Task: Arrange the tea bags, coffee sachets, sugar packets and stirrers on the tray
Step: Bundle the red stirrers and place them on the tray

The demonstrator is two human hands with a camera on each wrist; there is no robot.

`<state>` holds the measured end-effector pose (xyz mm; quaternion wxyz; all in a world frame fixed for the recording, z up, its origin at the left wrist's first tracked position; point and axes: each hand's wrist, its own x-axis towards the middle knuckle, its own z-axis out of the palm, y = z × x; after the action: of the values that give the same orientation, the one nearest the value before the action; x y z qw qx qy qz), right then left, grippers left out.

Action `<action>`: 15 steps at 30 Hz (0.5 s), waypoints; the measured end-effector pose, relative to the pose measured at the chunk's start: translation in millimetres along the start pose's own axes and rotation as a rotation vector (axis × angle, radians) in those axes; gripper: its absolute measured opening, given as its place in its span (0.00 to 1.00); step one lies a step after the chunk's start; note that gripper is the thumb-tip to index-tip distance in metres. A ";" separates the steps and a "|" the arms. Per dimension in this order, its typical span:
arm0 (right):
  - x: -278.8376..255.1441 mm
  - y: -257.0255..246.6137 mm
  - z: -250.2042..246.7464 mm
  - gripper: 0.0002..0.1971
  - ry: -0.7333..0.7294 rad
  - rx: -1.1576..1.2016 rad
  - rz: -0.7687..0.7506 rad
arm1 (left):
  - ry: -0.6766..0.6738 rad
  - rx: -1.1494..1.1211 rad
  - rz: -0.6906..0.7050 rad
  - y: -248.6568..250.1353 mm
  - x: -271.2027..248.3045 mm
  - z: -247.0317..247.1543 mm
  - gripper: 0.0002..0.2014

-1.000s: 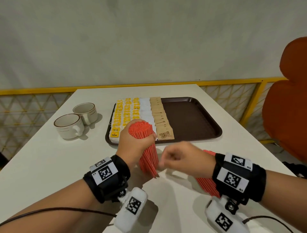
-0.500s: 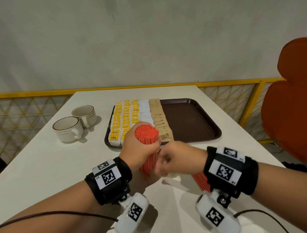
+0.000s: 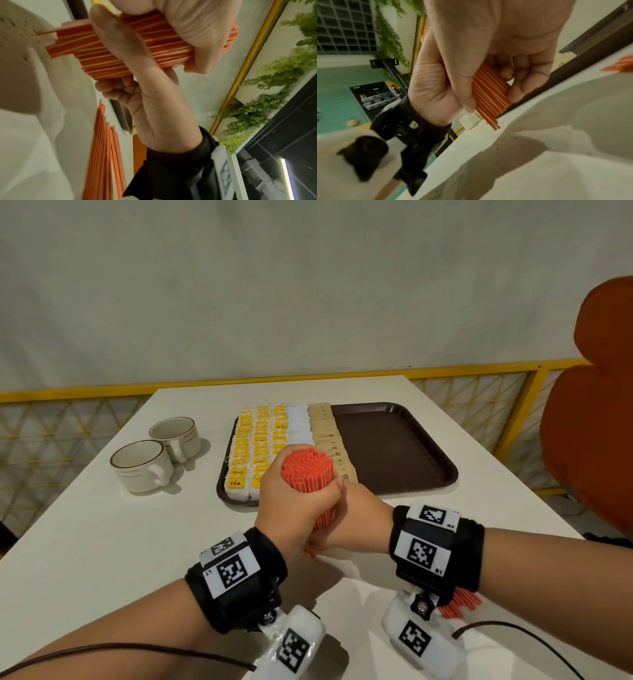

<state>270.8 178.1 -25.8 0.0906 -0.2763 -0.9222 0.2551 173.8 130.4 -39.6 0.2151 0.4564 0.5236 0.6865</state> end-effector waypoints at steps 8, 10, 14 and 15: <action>2.5 10.9 16.9 0.24 -0.097 0.029 -0.069 | -0.096 0.056 -0.071 -20.0 -8.2 -5.4 0.22; -0.6 14.4 12.0 0.24 -0.149 0.028 0.028 | -0.097 0.045 -0.080 -20.7 -7.4 -6.0 0.22; -5.0 19.2 -20.6 0.11 -0.259 -0.217 0.122 | -0.128 0.009 -0.064 -16.0 -7.6 -5.8 0.21; -6.1 17.6 -32.4 0.12 -0.196 -0.248 0.120 | -0.141 -0.003 -0.052 -16.4 -7.3 -6.1 0.22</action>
<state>293.9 200.9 -7.5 -0.0501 -0.3139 -0.9327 0.1702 169.2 127.4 -57.7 0.2699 0.4895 0.5179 0.6475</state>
